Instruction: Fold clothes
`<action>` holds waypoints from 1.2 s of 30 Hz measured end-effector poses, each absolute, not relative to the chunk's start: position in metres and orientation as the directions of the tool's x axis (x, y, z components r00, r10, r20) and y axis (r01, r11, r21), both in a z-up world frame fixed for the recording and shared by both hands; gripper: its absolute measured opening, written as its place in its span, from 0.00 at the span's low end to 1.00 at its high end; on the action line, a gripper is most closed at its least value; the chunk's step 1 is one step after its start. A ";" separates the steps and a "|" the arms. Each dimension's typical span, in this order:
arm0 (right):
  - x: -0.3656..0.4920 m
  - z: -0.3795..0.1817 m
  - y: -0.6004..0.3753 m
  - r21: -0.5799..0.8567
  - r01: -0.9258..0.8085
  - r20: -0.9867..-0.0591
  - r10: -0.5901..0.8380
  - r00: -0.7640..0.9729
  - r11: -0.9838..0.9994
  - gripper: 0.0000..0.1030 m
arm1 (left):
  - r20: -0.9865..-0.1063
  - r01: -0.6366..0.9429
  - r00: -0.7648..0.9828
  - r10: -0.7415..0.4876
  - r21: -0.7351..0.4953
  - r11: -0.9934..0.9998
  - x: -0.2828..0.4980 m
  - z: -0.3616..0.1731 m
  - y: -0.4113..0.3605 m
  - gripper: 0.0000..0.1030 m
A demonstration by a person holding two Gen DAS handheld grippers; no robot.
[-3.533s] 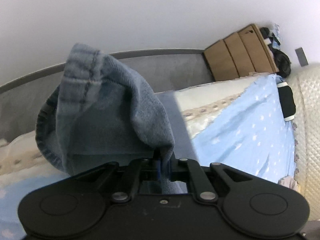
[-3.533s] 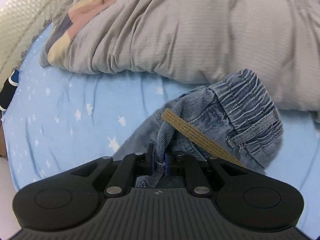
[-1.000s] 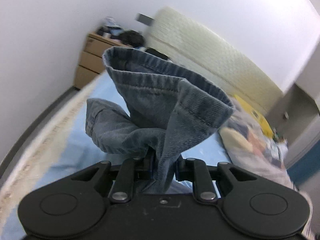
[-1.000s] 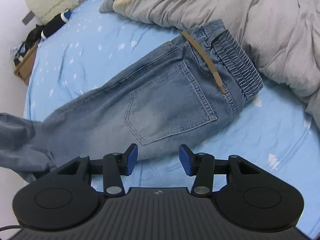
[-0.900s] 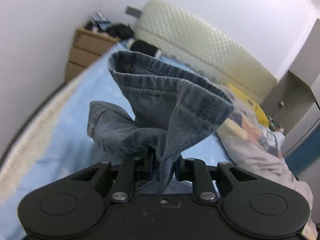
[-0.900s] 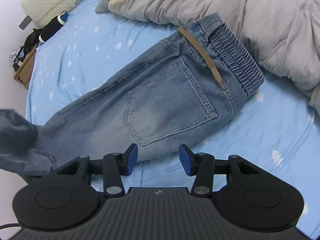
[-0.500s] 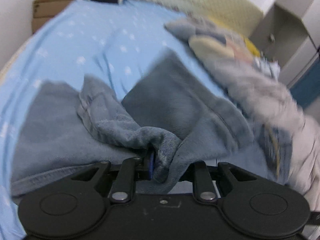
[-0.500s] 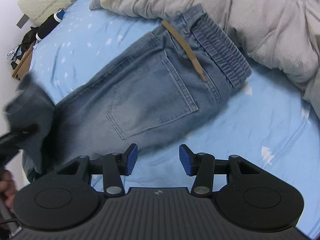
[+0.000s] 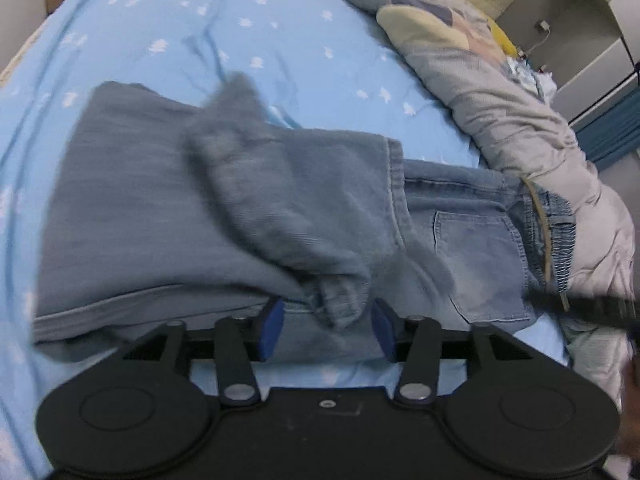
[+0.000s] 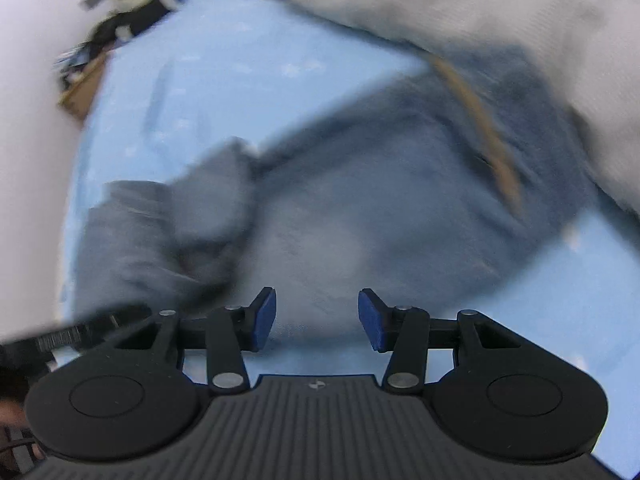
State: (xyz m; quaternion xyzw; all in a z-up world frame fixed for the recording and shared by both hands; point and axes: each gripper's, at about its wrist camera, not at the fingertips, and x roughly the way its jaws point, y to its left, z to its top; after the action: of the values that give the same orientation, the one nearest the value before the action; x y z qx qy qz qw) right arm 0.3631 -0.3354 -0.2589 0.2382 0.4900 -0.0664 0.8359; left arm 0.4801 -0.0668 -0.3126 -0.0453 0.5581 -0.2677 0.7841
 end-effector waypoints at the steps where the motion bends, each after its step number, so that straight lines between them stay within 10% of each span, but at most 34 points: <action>1: 0.377 -0.253 -0.324 0.336 0.301 -0.838 0.137 0.529 0.892 0.48 | -0.850 0.365 0.239 -0.470 -0.369 0.855 0.478 -0.307 -0.058 0.49; 15: 0.499 -0.291 -0.192 0.235 -0.039 -0.871 0.228 0.436 0.971 0.59 | -0.876 0.179 0.339 -0.342 -0.297 0.938 0.531 -0.302 0.026 0.51; 22: 0.491 -0.289 -0.213 0.275 0.047 -0.860 0.224 0.459 0.960 0.08 | -0.885 0.181 0.342 -0.315 -0.267 0.947 0.554 -0.304 0.025 0.56; 36: 0.453 -0.342 -0.307 0.358 0.466 -0.904 0.175 0.390 0.809 0.10 | -0.915 0.227 0.317 -0.249 -0.181 0.957 0.577 -0.313 0.010 0.62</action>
State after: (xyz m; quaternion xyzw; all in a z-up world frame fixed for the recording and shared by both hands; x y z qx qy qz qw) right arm 0.4527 -0.3071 -0.3419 0.2944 0.5443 -0.0934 0.7800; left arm 0.5771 0.0104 -0.3135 -0.0094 0.5657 -0.1467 0.8114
